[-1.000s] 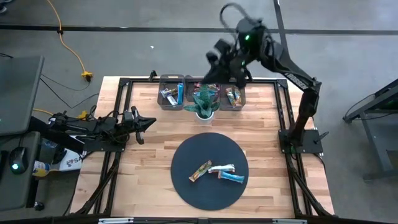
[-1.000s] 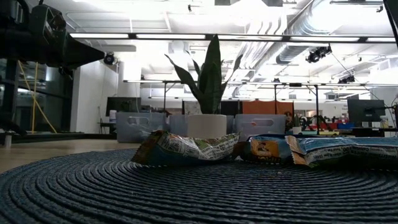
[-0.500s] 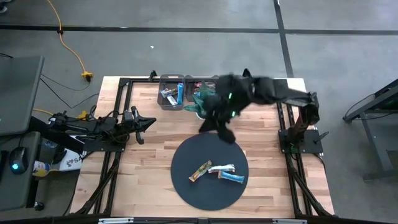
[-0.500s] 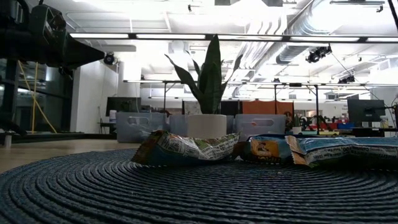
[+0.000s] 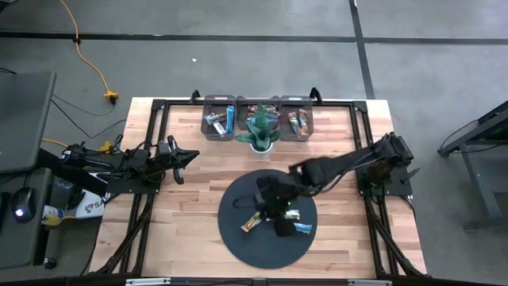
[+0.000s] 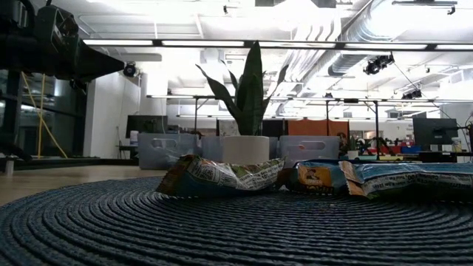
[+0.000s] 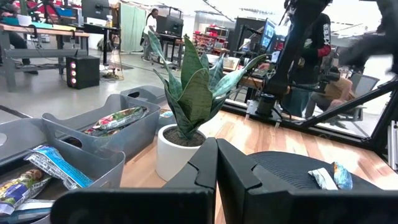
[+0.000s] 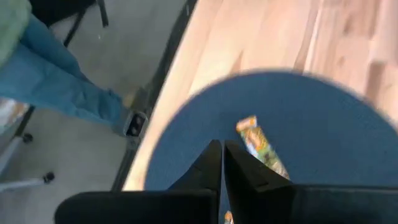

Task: Pick and place Granola Bars by type
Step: Put the orange granola bar into the right black bin

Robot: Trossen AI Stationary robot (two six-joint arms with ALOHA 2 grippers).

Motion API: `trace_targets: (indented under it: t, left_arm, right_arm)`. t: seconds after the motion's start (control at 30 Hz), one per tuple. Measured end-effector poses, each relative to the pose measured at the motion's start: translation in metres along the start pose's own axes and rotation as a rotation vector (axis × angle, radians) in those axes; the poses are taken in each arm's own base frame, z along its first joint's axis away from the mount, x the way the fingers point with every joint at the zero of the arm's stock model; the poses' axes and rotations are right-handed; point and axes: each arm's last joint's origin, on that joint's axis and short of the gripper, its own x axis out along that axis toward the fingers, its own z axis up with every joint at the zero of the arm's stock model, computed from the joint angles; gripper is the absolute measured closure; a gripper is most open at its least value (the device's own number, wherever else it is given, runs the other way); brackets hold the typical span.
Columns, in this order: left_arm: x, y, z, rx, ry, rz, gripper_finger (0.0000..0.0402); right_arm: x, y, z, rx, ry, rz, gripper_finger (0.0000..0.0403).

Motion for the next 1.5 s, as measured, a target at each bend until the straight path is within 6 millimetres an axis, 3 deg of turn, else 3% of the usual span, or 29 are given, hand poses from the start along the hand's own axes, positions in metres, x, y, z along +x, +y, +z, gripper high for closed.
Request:
trace_targets:
  t: [0.17,0.33,0.77,0.93,1.27,1.5]
  left_arm:
    - [0.000,0.000,0.000,0.000,0.000,0.000,0.0400]
    - [0.000,0.000,0.000,0.000,0.000,0.000,0.0400]
    - [0.000,0.000,0.000,0.000,0.000,0.000,0.0400]
    - [0.000,0.000,0.000,0.000,0.000,0.000,0.0400]
    - [0.000,0.000,0.000,0.000,0.000,0.000,0.0400]
    - [0.000,0.000,0.000,0.000,0.000,0.000,0.0400]
  right_arm:
    - [0.031,-0.004,-0.028,-0.004,0.057,-0.018,0.0402]
    - [0.044,-0.013,-0.044,-0.070,0.088,-0.104,0.0401]
    - [0.047,-0.022,-0.037,-0.289,-0.011,-0.262,0.0396]
    - [0.048,-0.020,-0.036,-0.353,-0.019,-0.209,0.0389]
    - [0.051,-0.008,-0.046,-0.508,0.050,-0.083,0.0312]
    - [0.074,-0.015,-0.074,-0.519,0.056,-0.061,0.0245]
